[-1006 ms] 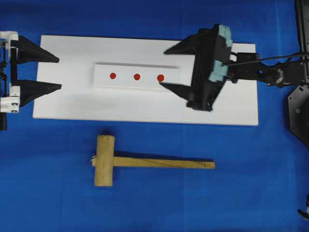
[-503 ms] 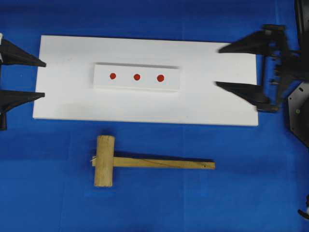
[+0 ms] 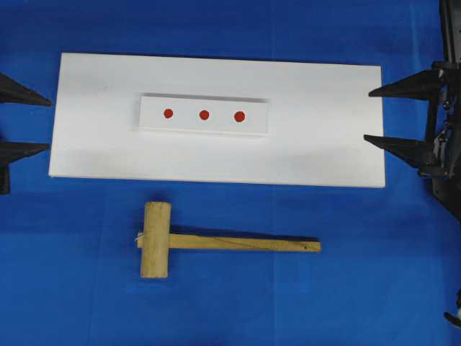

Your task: Hit the mark with a hammer.

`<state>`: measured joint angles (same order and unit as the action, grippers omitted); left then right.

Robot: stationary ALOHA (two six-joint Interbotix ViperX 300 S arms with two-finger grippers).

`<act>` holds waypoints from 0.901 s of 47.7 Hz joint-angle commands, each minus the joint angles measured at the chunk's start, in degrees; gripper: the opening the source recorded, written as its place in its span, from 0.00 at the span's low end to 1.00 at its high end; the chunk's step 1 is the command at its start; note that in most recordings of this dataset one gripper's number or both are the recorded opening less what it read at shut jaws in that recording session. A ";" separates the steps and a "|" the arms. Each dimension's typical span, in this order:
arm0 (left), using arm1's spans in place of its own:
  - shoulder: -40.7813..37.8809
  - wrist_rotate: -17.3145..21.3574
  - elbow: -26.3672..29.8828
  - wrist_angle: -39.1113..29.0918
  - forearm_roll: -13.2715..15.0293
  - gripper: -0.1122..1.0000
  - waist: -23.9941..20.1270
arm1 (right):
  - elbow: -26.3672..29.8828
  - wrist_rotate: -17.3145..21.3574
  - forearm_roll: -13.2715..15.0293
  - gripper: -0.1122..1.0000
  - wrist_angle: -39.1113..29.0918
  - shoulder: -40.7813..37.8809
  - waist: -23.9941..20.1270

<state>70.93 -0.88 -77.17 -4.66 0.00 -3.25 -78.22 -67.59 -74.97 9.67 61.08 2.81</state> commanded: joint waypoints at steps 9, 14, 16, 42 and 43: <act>-0.18 0.00 -0.97 0.53 0.00 0.81 0.09 | -0.88 0.18 -0.70 0.84 0.44 0.18 0.00; 0.00 0.00 -0.97 0.53 0.00 0.81 0.09 | -0.97 0.18 -0.79 0.82 0.44 0.26 0.00; 0.00 0.00 -0.97 0.53 0.00 0.81 0.09 | -0.88 0.18 -0.79 0.82 0.44 0.26 0.00; 0.00 0.09 -0.97 0.44 0.00 0.81 0.09 | -0.88 0.18 -0.70 0.81 0.44 0.18 0.00; 0.00 0.09 -0.97 0.44 0.00 0.81 0.09 | -0.88 0.18 -0.70 0.81 0.44 0.18 0.00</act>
